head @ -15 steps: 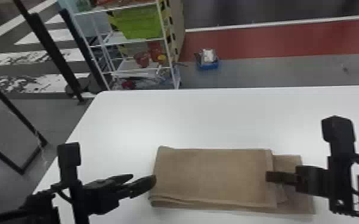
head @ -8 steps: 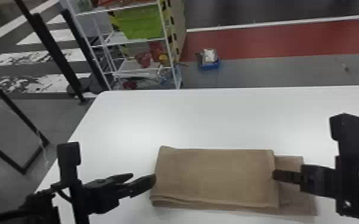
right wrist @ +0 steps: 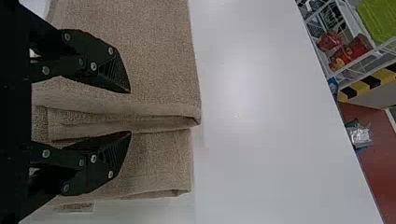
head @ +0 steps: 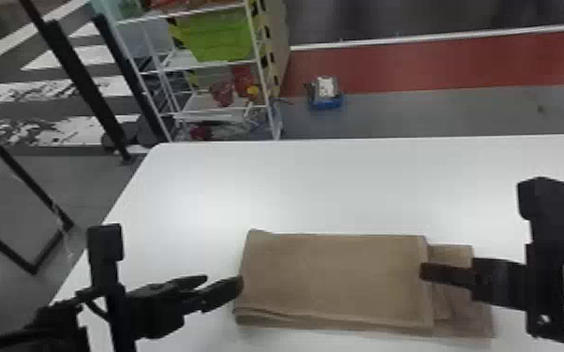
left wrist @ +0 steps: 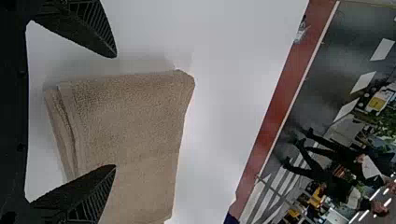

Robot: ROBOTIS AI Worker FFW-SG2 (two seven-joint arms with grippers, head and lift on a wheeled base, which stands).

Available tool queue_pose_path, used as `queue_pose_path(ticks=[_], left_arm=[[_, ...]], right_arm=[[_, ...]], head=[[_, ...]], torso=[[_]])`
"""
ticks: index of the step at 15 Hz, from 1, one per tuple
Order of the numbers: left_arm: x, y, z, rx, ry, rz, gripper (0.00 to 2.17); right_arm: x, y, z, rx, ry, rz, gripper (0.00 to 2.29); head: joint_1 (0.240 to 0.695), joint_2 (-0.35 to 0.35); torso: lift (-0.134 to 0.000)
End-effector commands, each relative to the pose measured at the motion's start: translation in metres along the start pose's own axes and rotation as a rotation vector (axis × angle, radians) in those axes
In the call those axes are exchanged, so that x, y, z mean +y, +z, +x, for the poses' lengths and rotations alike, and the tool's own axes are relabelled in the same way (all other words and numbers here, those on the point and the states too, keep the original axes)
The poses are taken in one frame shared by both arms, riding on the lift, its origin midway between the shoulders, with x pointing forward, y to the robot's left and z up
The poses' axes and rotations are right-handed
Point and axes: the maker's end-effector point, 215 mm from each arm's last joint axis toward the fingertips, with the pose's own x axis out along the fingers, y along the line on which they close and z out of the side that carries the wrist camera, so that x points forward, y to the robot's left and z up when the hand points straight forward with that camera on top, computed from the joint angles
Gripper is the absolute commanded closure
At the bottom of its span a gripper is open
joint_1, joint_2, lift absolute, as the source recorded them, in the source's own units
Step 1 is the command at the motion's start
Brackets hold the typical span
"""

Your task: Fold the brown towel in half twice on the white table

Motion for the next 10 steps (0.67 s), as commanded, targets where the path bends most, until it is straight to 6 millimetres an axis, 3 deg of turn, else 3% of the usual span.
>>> queue_pose_path(ticks=[1,6,10], left_arm=[[-0.002,-0.002,-0.001,0.001,-0.001,-0.003,0.04],[-0.003,-0.004,-0.003,0.006,-0.001,-0.002,0.04],[-0.001,-0.008,-0.006,0.008,-0.002,-0.008,0.04]], right_arm=[[-0.001,-0.002,-0.001,0.010,-0.003,-0.005,0.24],[0.010,-0.001,0.006,0.021,-0.012,-0.043,0.25],[0.010,-0.015,0.017,0.065,-0.018,-0.048,0.37]], head=[[0.695,0.229],[0.695,0.231],[0.695,0.246]], torso=[[-0.124],[-0.124],[-0.124]])
